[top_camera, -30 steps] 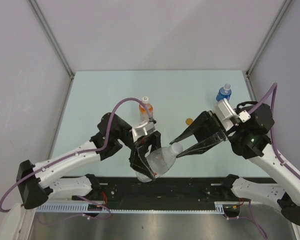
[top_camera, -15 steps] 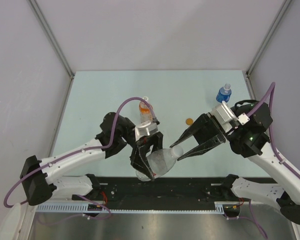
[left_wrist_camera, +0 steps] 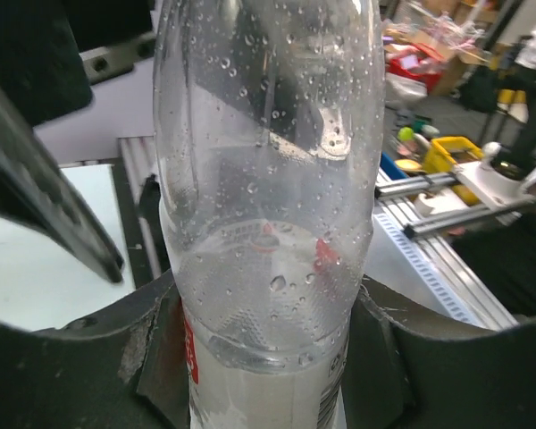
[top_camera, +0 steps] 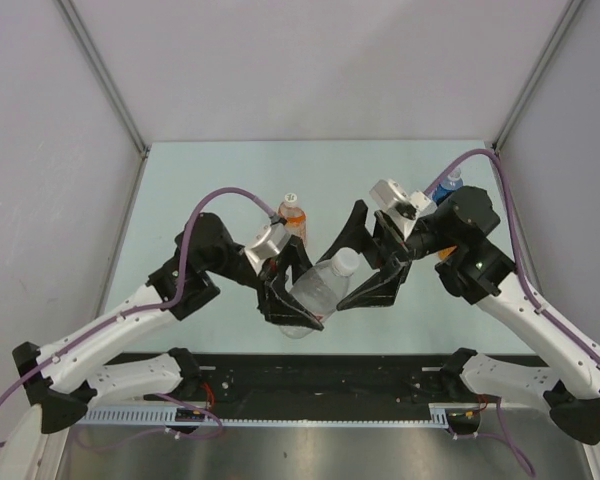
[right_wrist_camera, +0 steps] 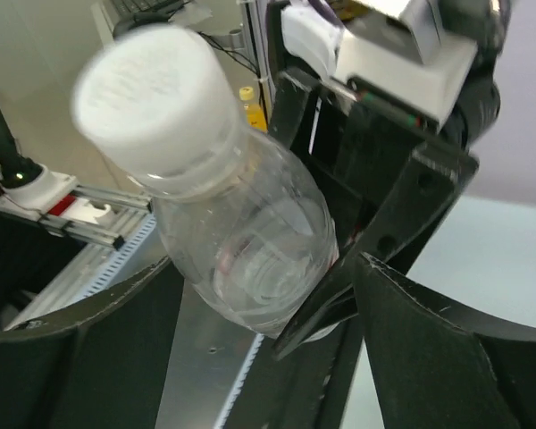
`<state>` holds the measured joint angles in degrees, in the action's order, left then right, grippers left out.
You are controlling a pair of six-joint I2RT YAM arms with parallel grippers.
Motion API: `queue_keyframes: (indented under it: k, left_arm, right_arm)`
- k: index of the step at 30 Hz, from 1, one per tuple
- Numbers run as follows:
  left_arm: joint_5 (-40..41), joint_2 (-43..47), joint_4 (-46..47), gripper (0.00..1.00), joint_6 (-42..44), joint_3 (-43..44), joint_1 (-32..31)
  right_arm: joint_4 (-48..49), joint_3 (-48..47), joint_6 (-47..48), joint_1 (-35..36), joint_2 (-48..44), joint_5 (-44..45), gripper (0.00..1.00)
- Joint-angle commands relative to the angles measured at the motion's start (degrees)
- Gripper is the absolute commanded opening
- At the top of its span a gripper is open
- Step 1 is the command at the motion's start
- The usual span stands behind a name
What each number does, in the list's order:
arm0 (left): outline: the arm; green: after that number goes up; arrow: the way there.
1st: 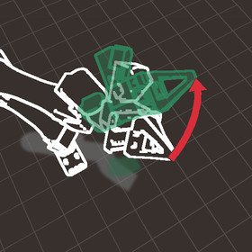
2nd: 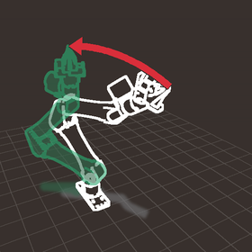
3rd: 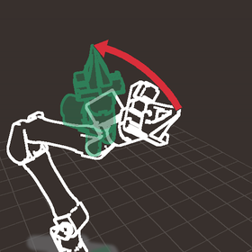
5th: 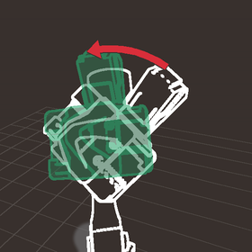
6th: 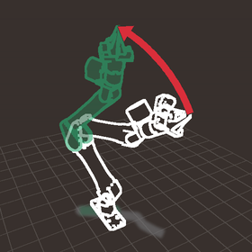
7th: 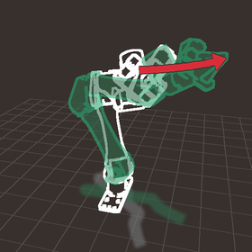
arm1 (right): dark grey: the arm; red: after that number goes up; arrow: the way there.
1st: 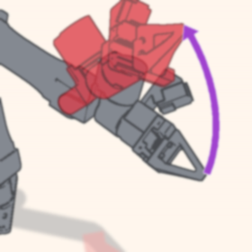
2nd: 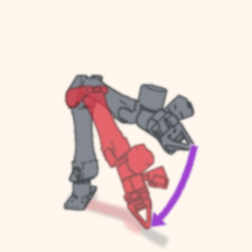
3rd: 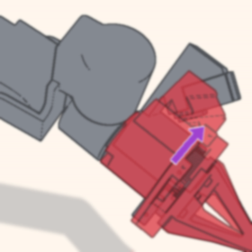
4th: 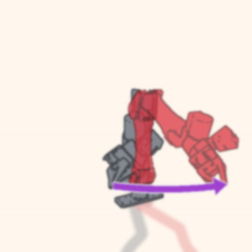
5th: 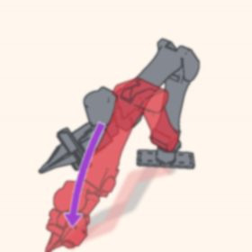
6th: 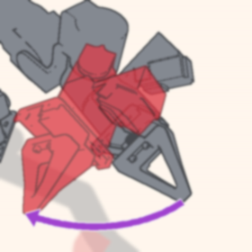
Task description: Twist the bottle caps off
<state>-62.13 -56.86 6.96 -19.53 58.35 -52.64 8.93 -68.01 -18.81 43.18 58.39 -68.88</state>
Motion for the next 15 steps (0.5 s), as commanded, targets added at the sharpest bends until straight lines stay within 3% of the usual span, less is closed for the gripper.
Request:
queue_keyframes:
  k: [1,4,7,11,15]
  left_arm:
    - [7.4,1.2,-2.3,0.00,5.1,2.4,0.3]
    - [11.9,2.1,-3.5,0.00,6.6,2.1,0.3]
    - [18.2,3.7,-4.6,0.00,7.7,1.6,0.3]
    - [36.2,6.0,-6.5,0.00,8.7,0.1,0.3]
    - [48.3,7.6,-6.6,0.00,9.2,-1.4,0.1]
  right_arm:
    - [-3.6,-0.1,-1.1,-1.2,-0.6,2.6,0.84]
    - [-4.4,-0.2,-1.2,-1.7,-1.1,5.2,0.97]
    - [-7.9,-0.2,0.0,-2.5,-2.8,10.8,1.00]
    - [-14.3,-0.2,2.8,-2.6,-5.4,21.6,1.00]
    - [-15.8,-0.2,2.4,-2.1,-7.6,32.7,1.00]
